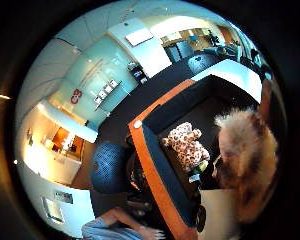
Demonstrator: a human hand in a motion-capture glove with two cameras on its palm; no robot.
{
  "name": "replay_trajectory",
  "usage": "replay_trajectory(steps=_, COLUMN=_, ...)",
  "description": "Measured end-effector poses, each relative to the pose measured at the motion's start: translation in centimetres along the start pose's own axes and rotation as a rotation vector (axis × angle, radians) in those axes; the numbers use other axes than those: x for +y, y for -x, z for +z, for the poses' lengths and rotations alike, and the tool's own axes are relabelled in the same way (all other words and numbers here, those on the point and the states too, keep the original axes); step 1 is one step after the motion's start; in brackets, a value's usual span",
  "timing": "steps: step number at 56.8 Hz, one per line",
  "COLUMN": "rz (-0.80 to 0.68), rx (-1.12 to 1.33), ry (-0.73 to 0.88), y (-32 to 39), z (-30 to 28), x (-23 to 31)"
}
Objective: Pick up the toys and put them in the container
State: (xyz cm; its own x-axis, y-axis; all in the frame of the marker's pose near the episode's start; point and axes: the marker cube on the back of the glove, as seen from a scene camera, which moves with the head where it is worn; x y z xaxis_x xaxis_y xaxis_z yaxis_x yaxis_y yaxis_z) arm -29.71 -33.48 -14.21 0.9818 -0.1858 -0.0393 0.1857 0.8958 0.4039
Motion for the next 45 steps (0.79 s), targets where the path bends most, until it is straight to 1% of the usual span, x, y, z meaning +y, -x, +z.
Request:
replay_trajectory(steps=2, rz=-0.032, rx=-0.062, ry=0.061, y=0.6, z=0.6, x=0.1)
replay_trajectory(steps=8, rz=0.016, rx=-0.091, ry=0.324, y=-0.5, z=2.1, x=1.0)
replay_trajectory(steps=10, rz=0.028, rx=-0.100, ry=0.371, y=-1.3, z=2.3, x=1.4)
replay_trajectory(steps=20, rz=0.051, rx=-0.106, ry=0.360, y=-5.0, z=1.8, x=3.2)
replay_trajectory(steps=26, rz=0.109, rx=-0.035, ry=0.363, y=-10.0, z=1.0, x=5.3)
replay_trajectory(steps=29, rz=0.176, rx=0.020, ry=0.385, y=-13.6, z=0.6, x=7.0)
replay_trajectory(steps=35, rz=0.389, rx=0.064, ry=0.426, y=-22.7, z=-0.3, x=11.4)
replay_trajectory(steps=40, rz=0.544, rx=0.094, ry=0.446, y=-30.8, z=-1.2, x=16.7)
replay_trajectory(steps=45, rz=0.730, rx=0.124, ry=0.464, y=-38.0, z=-1.8, x=22.5)
